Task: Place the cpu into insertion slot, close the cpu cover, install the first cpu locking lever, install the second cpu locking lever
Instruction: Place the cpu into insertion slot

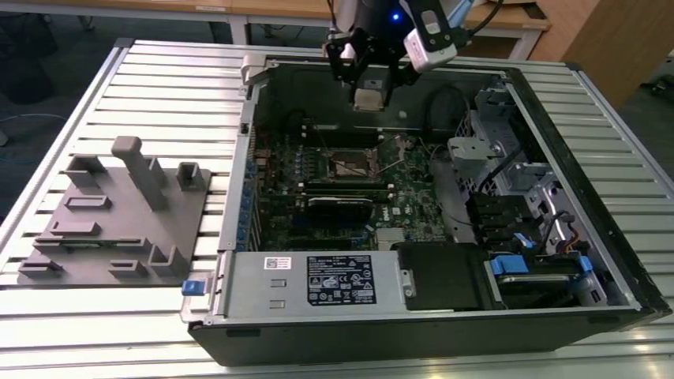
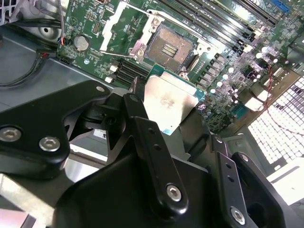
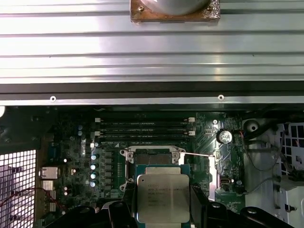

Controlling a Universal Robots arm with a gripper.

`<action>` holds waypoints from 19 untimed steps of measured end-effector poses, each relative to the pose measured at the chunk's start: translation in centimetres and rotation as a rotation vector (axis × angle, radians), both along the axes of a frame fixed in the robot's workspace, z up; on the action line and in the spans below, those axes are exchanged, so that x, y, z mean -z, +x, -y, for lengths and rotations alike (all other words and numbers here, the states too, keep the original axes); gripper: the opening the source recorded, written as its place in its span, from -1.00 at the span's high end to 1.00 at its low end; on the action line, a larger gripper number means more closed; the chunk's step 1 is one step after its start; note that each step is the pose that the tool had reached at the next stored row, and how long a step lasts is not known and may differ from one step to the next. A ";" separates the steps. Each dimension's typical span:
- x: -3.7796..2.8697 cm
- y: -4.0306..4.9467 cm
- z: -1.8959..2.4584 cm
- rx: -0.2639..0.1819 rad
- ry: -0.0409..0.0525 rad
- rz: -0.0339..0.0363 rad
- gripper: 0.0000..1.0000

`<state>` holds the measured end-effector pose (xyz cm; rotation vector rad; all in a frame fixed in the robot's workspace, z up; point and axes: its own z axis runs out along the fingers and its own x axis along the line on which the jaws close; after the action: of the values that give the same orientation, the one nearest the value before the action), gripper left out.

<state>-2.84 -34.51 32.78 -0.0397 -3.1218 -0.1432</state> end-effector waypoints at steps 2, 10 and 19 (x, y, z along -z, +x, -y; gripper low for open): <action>0.09 -0.01 0.01 0.000 -0.0001 -0.0001 -0.08; 0.35 -0.02 0.00 0.000 -0.0003 -0.0002 -0.08; 0.58 -0.01 0.00 0.000 -0.0001 -0.0001 -0.08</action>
<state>-2.86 -34.51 32.20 -0.0397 -3.1217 -0.1430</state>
